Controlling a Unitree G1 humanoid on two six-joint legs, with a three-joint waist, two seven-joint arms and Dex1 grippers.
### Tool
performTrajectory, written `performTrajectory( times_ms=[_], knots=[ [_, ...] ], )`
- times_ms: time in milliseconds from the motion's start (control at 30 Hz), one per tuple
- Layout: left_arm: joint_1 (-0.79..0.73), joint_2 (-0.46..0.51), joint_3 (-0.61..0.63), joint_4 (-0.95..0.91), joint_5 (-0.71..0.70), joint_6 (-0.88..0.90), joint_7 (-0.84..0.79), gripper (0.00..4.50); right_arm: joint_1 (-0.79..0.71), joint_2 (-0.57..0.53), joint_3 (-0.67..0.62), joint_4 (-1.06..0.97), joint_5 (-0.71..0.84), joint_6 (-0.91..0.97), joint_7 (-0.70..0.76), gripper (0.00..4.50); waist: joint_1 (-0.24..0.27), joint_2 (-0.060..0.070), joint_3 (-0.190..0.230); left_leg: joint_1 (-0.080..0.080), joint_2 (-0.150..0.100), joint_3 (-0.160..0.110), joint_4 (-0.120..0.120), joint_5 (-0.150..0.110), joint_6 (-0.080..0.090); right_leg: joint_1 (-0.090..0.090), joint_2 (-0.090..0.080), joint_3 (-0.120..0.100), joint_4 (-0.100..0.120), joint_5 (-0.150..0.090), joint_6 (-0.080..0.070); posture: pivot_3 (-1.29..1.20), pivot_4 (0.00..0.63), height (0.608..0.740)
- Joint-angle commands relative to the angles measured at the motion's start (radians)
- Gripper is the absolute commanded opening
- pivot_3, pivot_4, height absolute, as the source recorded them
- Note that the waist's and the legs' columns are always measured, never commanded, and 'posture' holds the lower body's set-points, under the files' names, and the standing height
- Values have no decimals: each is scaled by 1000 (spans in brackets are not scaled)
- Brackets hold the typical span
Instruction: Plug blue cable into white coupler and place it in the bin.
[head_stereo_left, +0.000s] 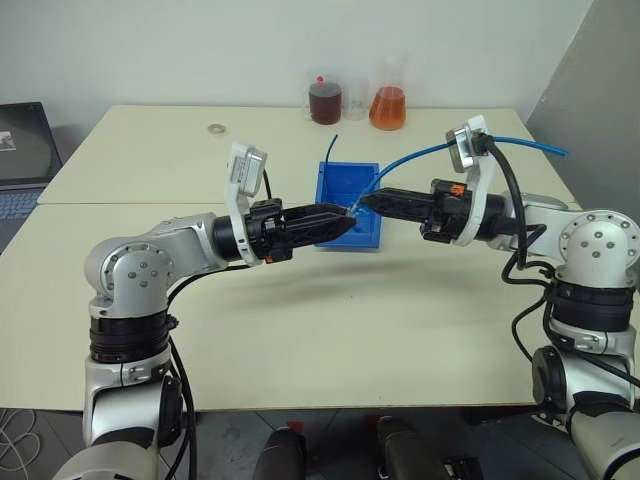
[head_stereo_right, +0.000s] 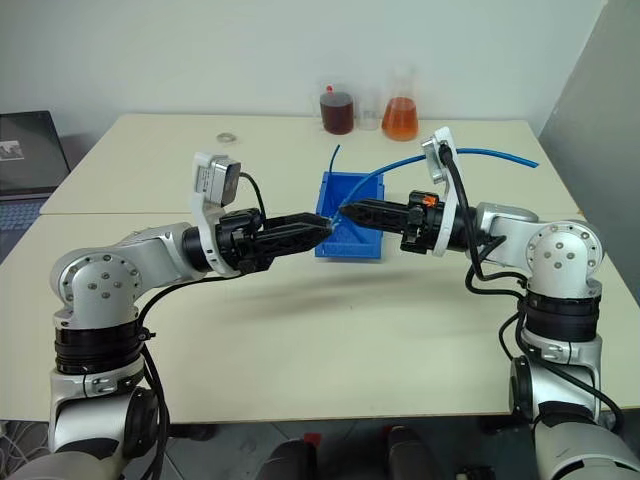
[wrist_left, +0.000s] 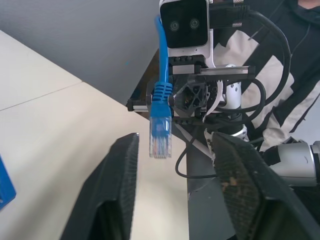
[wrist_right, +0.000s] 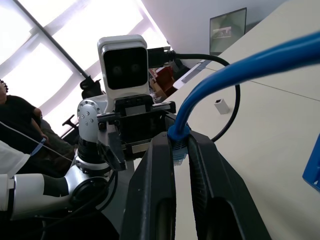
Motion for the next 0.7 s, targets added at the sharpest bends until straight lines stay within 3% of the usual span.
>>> performTrajectory(
  times_ms=[33, 200, 367, 500, 700],
  knots=[
    [57, 28, 47, -81, -40, -6, 26, 3435, -33, -25, -10, -5, -13, -37, 25, 124, 0, 0, 0, 0, 0, 0, 0, 0, 0, 0, 0, 0, 0, 0, 0, 0, 150, 740],
    [231, 106, 51, -188, 70, -97, 55, 4468, -47, -45, -2, 15, -33, -56, 51, 124, -4, 1, 1, 0, 1, 1, -2, 0, 0, -1, 0, 1, -3, 0, 0, 0, 150, 740],
    [432, 122, -7, -244, 405, -329, 255, 4486, -58, -57, 23, 36, -69, -87, 93, 124, 2, 1, 1, 0, 1, 2, -2, 0, 0, -1, 0, 2, -4, 0, 0, 0, 150, 740],
    [526, 23, 21, -209, 631, -429, 544, 4486, -66, -56, 52, 64, -108, -119, 140, 124, 9, 1, 1, -1, 1, 2, -2, 0, 0, -1, -1, 2, -5, 0, 0, 0, 150, 740],
    [546, -106, 54, -103, 864, -477, 873, 4486, -102, -37, 120, 132, -184, -181, 222, 124, 14, 1, 1, -1, 1, 2, -2, 0, 0, -1, -1, 2, -6, 1, 1, 0, 150, 740]
  ],
)
